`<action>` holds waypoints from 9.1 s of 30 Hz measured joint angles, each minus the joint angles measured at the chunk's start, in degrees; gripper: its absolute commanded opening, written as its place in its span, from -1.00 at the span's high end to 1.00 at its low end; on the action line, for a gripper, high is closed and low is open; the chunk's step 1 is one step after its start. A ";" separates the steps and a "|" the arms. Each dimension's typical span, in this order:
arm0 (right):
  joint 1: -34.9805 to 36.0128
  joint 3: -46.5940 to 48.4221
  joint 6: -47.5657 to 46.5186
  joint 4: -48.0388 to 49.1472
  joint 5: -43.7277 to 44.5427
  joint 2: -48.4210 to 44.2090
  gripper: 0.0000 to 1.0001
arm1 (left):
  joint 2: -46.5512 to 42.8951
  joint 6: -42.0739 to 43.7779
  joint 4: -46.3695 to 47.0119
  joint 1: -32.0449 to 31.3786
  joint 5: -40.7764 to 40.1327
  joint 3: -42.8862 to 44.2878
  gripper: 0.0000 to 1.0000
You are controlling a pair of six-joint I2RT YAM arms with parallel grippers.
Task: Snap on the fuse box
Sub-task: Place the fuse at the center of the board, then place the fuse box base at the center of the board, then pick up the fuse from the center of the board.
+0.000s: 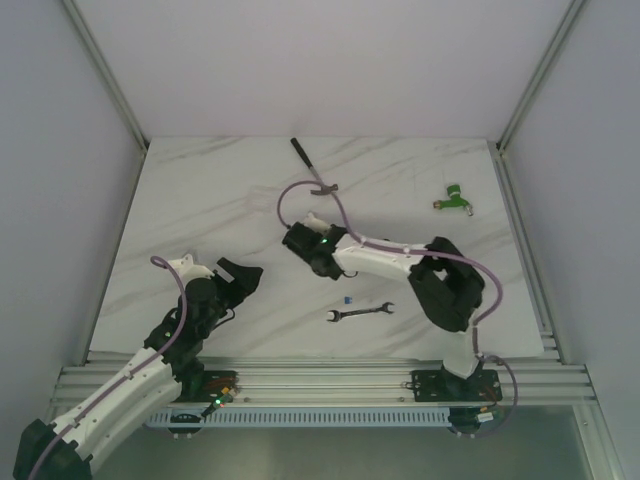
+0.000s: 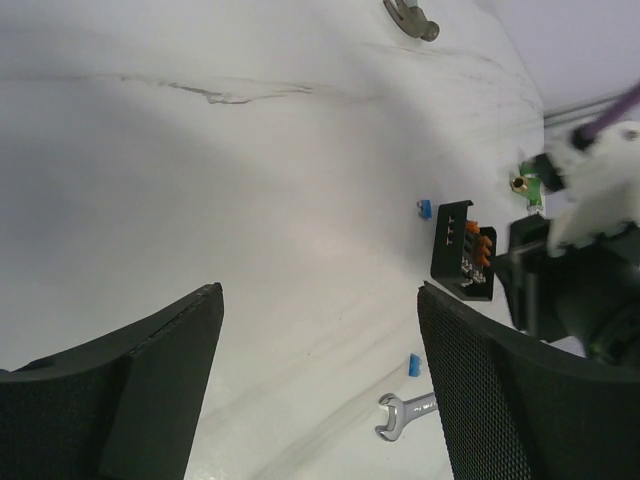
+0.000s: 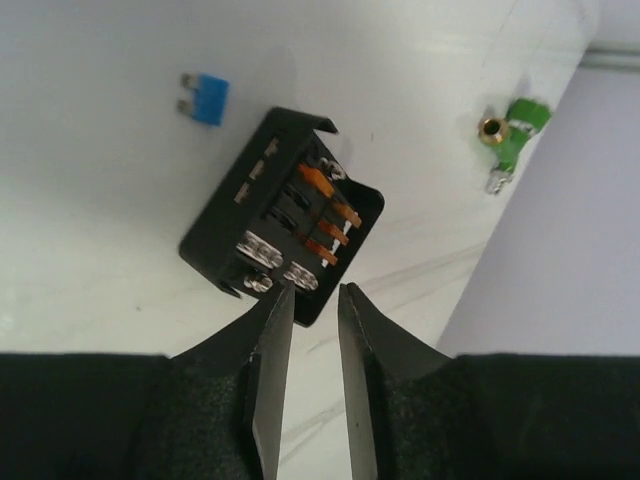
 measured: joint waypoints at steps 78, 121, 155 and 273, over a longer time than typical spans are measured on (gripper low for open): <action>-6.54 -17.64 -18.51 6.69 -54.49 -12.24 0.17 | 22.47 3.26 7.89 4.28 12.00 4.94 -0.87; -5.77 -13.42 -14.43 6.23 -51.49 -8.87 0.61 | 21.46 4.55 8.22 4.37 15.37 4.61 -0.75; -6.36 -6.16 6.56 6.73 -47.19 -7.04 0.10 | 18.03 4.94 12.04 2.78 15.15 4.28 -0.79; -8.17 -30.64 38.47 38.25 -47.93 -41.24 0.10 | 41.40 31.41 44.52 -22.25 0.17 13.25 1.00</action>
